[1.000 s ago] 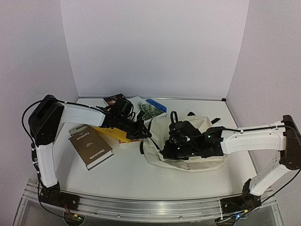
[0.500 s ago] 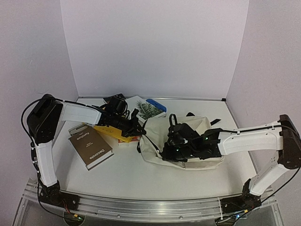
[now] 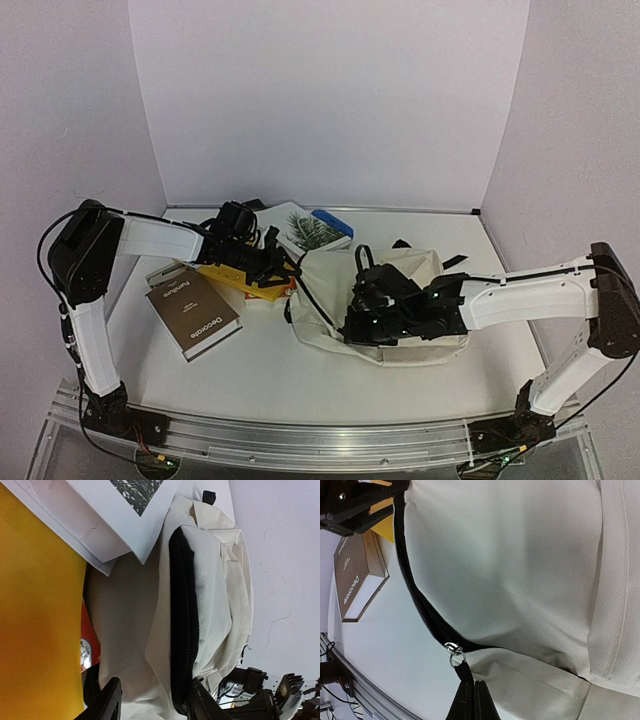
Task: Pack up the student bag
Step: Unzip the student bag at the center of the board.
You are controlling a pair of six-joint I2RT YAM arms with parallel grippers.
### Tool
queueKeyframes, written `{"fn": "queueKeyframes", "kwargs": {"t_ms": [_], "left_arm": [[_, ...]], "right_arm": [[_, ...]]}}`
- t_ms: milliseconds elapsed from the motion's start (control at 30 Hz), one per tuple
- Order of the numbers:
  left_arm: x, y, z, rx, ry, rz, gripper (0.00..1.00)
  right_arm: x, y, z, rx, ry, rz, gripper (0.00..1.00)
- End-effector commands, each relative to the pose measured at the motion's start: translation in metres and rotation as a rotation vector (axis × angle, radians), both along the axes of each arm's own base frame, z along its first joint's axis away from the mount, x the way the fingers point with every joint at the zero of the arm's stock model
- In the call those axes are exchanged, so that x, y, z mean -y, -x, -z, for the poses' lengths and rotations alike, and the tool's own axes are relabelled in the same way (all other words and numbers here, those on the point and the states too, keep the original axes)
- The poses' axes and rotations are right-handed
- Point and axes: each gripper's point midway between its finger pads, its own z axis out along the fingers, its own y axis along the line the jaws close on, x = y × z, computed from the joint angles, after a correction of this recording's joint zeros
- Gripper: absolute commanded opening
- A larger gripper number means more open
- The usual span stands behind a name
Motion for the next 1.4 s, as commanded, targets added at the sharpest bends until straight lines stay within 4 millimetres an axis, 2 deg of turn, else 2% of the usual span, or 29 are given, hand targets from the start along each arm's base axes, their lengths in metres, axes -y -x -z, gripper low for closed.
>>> {"fn": "queueKeyframes", "kwargs": {"t_ms": [0, 100, 267, 367, 567, 700, 733, 767, 933, 1100, 1233, 1367], "left_arm": [[-0.011, -0.001, -0.028, 0.094, -0.038, -0.054, 0.53], [-0.012, 0.019, -0.025, 0.076, -0.106, -0.055, 0.68], [-0.002, 0.050, -0.028, 0.045, -0.127, -0.056, 0.79], [0.010, 0.063, -0.028, 0.021, -0.112, -0.036, 0.81], [0.029, 0.078, -0.013, -0.061, -0.099, -0.016, 0.82], [0.042, 0.078, -0.010, -0.066, -0.088, 0.000, 0.81], [0.046, 0.076, -0.010, -0.067, -0.087, 0.003, 0.79], [0.048, 0.075, -0.009, -0.071, -0.088, 0.003, 0.73], [0.046, 0.074, -0.006, -0.078, -0.102, -0.021, 0.33], [0.032, 0.068, -0.010, -0.031, -0.159, -0.062, 0.11], [0.024, 0.063, -0.017, -0.009, -0.146, -0.077, 0.01], [0.010, 0.057, -0.018, -0.019, -0.113, -0.104, 0.00]], "right_arm": [[-0.012, -0.005, -0.011, 0.041, 0.023, -0.032, 0.00], [-0.017, -0.008, -0.014, 0.058, 0.017, -0.046, 0.00], [-0.024, -0.008, -0.010, 0.056, 0.011, -0.073, 0.00], [-0.027, -0.007, -0.011, 0.059, 0.004, -0.087, 0.00], [-0.025, -0.005, -0.013, 0.066, -0.002, -0.100, 0.00], [-0.025, -0.004, -0.015, 0.071, -0.005, -0.106, 0.00], [-0.025, -0.004, -0.016, 0.071, -0.006, -0.107, 0.00], [-0.024, -0.004, -0.015, 0.071, -0.006, -0.107, 0.00], [-0.018, -0.003, -0.017, 0.073, -0.009, -0.087, 0.00], [-0.008, -0.002, -0.010, 0.074, 0.025, -0.073, 0.00], [0.007, -0.003, -0.001, 0.075, 0.098, -0.049, 0.00], [0.021, -0.007, 0.008, 0.085, 0.179, -0.029, 0.00]]}}
